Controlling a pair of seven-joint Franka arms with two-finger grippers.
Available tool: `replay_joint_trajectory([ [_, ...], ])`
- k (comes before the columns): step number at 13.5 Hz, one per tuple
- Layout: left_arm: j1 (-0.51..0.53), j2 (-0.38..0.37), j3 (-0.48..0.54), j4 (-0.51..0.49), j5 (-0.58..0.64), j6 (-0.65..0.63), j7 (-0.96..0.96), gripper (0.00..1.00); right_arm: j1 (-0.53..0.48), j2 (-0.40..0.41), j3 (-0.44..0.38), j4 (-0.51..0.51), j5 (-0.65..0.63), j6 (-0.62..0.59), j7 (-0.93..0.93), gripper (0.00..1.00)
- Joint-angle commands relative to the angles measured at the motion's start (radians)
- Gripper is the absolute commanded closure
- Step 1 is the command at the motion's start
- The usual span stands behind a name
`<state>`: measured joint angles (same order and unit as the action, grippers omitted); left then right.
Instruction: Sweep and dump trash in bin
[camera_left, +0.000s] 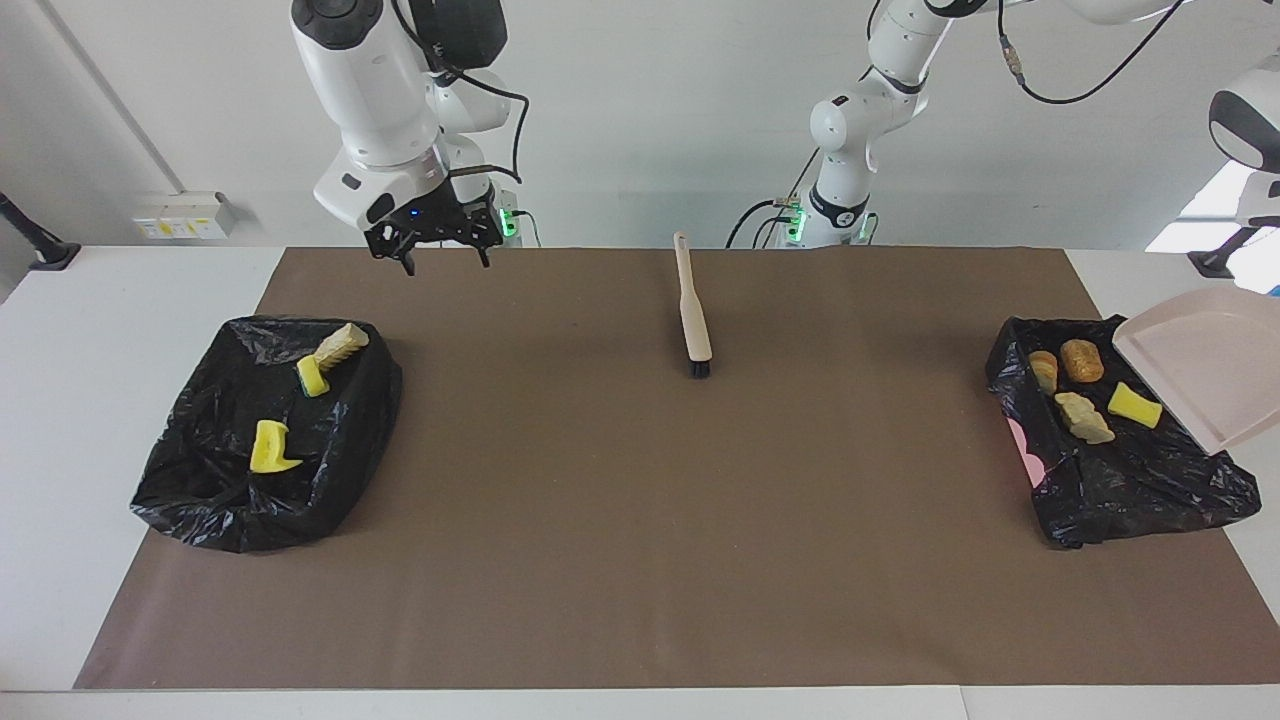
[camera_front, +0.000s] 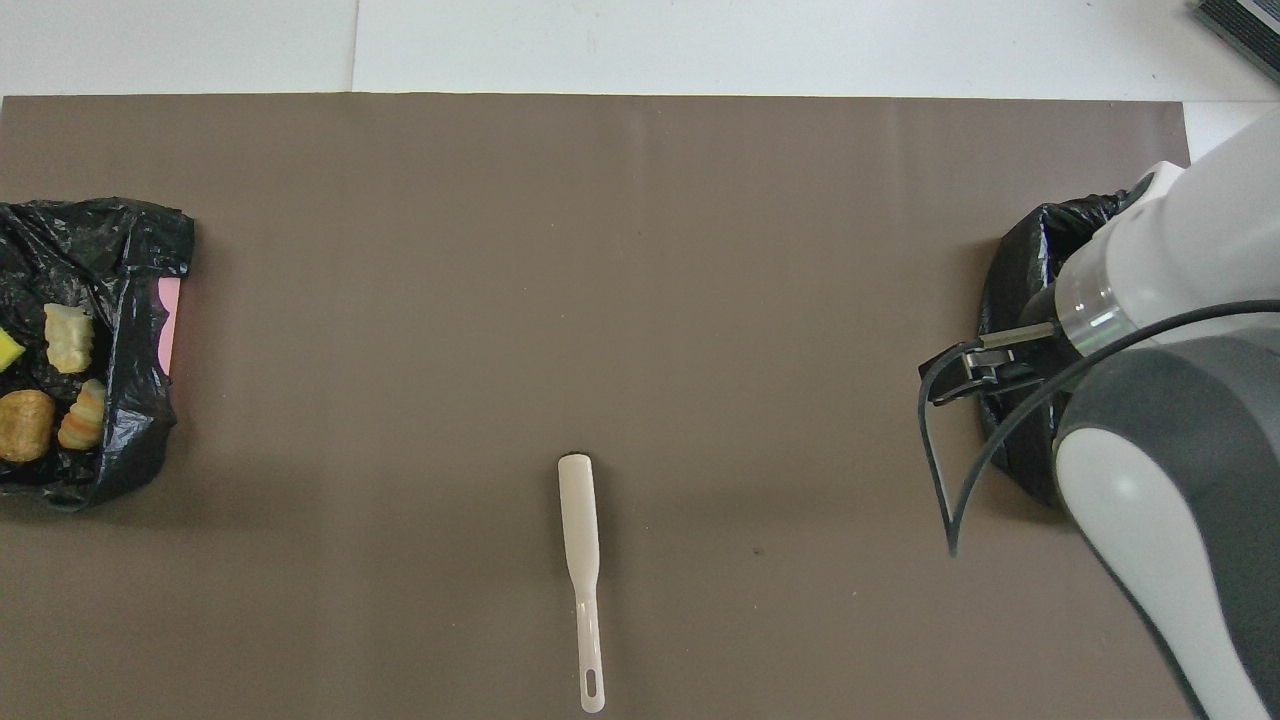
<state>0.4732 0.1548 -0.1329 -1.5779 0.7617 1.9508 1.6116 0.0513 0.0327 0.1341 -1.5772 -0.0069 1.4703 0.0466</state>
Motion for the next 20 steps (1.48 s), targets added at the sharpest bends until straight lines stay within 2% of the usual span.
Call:
replay_joint_trajectory([
  [1, -0.027, -0.026, 0.012, -0.007, 0.012, 0.020, -0.015, 1.00, -0.060, -0.004, 0.010, 0.002, -0.031, -0.005, -0.102, 0.00],
  [3, -0.027, -0.040, 0.010, 0.013, -0.051, -0.004, -0.010, 1.00, -0.114, -0.004, 0.012, 0.002, -0.033, -0.001, -0.125, 0.00],
  [5, -0.030, -0.049, -0.003, 0.056, -0.161, -0.099, -0.015, 1.00, -0.162, -0.004, 0.010, -0.001, -0.036, 0.091, -0.119, 0.00],
  [9, -0.036, -0.149, -0.089, 0.062, -0.320, -0.294, -0.119, 1.00, -0.212, 0.004, 0.004, 0.002, -0.044, 0.142, -0.113, 0.00],
  [11, -0.034, -0.159, -0.128, 0.061, -0.407, -0.387, -0.259, 1.00, -0.225, 0.003, -0.005, 0.009, -0.076, 0.140, -0.078, 0.00],
  [13, -0.034, -0.179, -0.128, 0.044, -0.554, -0.466, -0.442, 1.00, -0.219, -0.010, -0.005, 0.051, -0.114, 0.121, -0.027, 0.00],
  [15, -0.045, -0.214, -0.129, -0.005, -0.662, -0.495, -0.652, 1.00, -0.219, -0.045, -0.002, 0.052, -0.111, 0.108, -0.027, 0.00],
  [18, -0.157, -0.288, -0.129, -0.126, -0.735, -0.471, -0.983, 1.00, -0.219, -0.051, -0.002, 0.049, -0.073, 0.038, -0.022, 0.00],
  [20, -0.281, -0.304, -0.128, -0.194, -0.759, -0.425, -1.169, 1.00, -0.225, -0.068, -0.010, 0.029, -0.050, 0.025, -0.014, 0.00],
])
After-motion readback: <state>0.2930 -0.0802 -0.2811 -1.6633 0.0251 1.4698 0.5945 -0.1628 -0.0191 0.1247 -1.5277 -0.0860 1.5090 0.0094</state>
